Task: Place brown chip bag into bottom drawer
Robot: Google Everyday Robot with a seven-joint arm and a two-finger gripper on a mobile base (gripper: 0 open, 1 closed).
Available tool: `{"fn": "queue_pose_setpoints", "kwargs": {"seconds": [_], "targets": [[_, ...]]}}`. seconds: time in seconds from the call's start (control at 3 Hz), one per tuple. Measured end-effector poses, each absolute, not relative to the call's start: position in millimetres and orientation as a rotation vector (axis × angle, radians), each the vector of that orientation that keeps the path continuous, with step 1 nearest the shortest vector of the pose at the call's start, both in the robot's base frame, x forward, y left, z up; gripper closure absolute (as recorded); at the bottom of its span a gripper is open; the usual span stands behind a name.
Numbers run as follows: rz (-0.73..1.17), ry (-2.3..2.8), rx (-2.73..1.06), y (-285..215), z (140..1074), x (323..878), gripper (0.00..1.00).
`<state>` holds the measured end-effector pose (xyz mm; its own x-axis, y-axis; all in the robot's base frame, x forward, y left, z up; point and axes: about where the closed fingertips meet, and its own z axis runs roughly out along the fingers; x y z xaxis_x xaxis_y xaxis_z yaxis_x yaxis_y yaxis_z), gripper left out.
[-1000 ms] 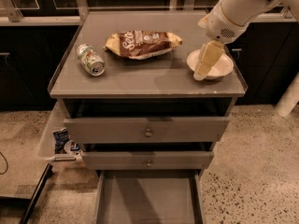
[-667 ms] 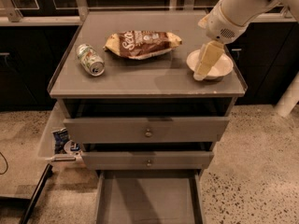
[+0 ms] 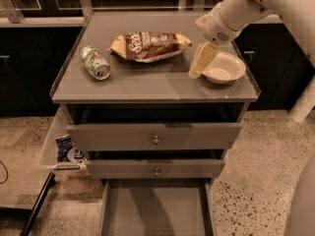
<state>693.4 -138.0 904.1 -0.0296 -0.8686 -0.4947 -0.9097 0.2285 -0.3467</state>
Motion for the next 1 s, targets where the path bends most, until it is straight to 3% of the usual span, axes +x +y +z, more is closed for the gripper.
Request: {"fn": "queue_pose_setpoints", "kwargs": {"seconds": [1.0], "targets": [[0.216,1.746,-1.567,-97,891,764,0.00]]}}
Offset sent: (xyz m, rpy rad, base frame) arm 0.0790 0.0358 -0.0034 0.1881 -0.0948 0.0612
